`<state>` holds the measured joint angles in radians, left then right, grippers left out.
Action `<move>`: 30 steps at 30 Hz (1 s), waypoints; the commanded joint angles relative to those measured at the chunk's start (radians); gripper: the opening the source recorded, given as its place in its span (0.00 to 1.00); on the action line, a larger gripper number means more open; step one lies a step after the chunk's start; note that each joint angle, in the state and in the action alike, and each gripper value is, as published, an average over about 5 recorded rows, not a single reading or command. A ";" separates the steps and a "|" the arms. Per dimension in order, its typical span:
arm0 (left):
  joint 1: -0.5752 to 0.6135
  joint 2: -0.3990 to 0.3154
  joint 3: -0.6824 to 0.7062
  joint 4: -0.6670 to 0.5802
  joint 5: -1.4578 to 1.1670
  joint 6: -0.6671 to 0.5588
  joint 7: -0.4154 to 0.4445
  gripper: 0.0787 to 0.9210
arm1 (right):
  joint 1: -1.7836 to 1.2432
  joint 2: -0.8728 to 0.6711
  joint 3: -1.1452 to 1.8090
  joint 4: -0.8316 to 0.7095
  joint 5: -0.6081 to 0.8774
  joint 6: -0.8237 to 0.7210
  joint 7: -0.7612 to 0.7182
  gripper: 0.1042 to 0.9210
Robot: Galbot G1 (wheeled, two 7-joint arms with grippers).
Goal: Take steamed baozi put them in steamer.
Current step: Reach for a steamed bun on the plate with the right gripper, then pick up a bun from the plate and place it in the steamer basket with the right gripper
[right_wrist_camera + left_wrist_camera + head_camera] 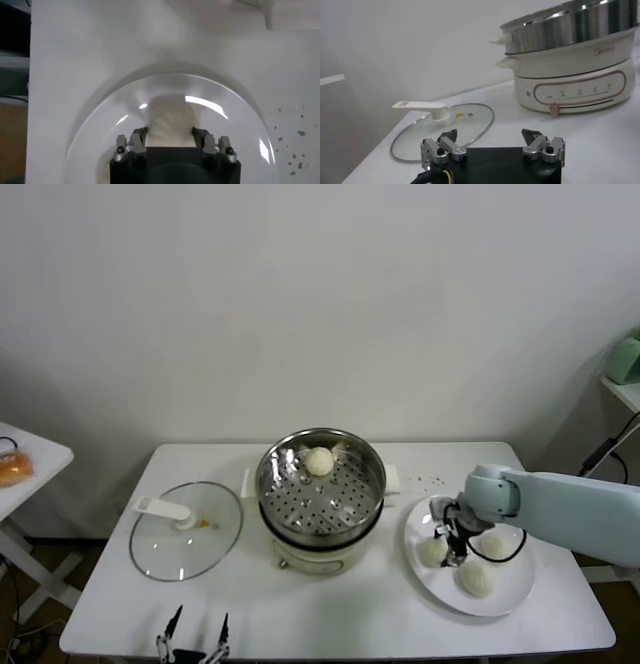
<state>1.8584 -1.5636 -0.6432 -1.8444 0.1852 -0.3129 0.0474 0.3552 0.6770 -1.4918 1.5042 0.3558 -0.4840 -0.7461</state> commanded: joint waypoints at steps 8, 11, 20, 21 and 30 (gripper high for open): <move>0.007 0.003 0.004 -0.009 0.010 -0.002 -0.003 0.88 | 0.273 -0.030 -0.136 0.075 0.059 0.038 -0.028 0.60; 0.009 0.004 0.004 -0.012 0.013 -0.002 -0.003 0.88 | 0.454 -0.016 -0.241 0.086 0.133 0.070 -0.060 0.59; 0.013 0.006 0.004 -0.019 0.020 0.001 -0.002 0.88 | 0.826 0.066 -0.319 0.099 0.340 0.096 -0.183 0.57; 0.012 0.006 0.005 -0.017 0.021 0.001 -0.002 0.88 | 0.845 0.080 -0.310 0.100 0.361 0.093 -0.188 0.57; 0.010 0.009 0.014 -0.018 0.029 0.002 0.000 0.88 | 0.819 0.267 -0.085 0.123 0.532 -0.037 -0.133 0.57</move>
<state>1.8679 -1.5558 -0.6301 -1.8618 0.2121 -0.3116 0.0469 1.0564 0.8187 -1.6690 1.6146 0.7317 -0.4588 -0.8807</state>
